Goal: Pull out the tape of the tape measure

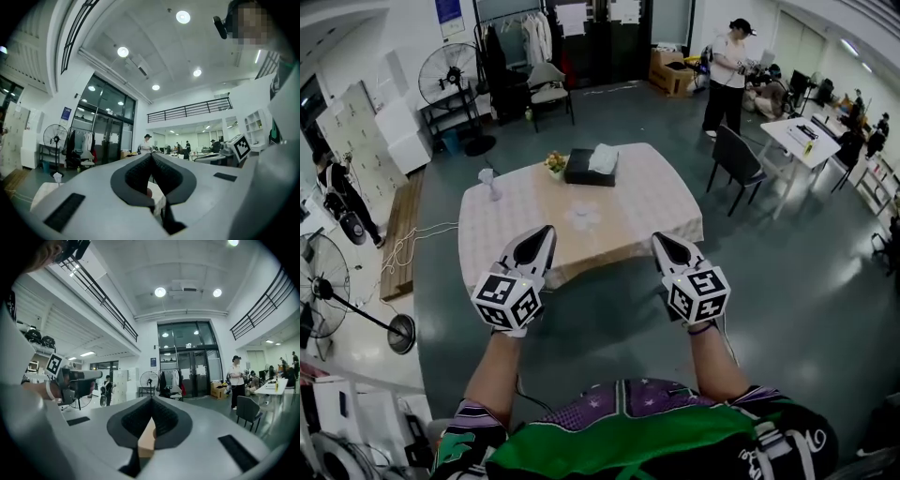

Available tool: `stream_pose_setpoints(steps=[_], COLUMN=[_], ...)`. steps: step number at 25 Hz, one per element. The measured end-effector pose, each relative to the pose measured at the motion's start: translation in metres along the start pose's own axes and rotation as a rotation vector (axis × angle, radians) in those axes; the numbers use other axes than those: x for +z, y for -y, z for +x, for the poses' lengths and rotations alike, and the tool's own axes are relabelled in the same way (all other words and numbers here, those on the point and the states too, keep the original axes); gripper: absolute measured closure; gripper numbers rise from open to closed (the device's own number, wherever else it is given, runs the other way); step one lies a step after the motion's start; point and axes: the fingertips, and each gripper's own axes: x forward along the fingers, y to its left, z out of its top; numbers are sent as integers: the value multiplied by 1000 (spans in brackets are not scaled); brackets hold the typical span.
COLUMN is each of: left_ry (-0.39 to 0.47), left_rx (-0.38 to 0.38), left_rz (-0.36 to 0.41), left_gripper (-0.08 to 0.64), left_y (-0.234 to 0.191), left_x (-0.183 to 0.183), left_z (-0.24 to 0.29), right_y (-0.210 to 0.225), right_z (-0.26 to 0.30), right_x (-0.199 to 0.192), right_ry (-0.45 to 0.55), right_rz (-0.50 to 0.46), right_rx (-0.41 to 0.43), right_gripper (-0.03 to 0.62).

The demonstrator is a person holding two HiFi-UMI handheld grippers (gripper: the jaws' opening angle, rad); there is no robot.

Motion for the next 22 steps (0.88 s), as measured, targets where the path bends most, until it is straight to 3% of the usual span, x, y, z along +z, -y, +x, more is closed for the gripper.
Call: stream_pose_setpoints(steps=[4, 8, 11, 22], left_ry=[-3, -35, -36, 22], left_rx=[-51, -101, -131, -40], left_rz=[-81, 38, 69, -68], left_gripper=[538, 538, 538, 538], left_y=[-9, -11, -16, -68], left_x=[-11, -8, -12, -41], left_z=[10, 15, 17, 13], right_y=[-7, -21, -35, -39], right_z=[13, 31, 45, 76], right_x=[-7, -6, -6, -7], right_ry=[-2, 6, 12, 25], right_rz=[16, 20, 12, 5], right_rx=[-5, 3, 16, -26], right_gripper=[588, 586, 586, 586])
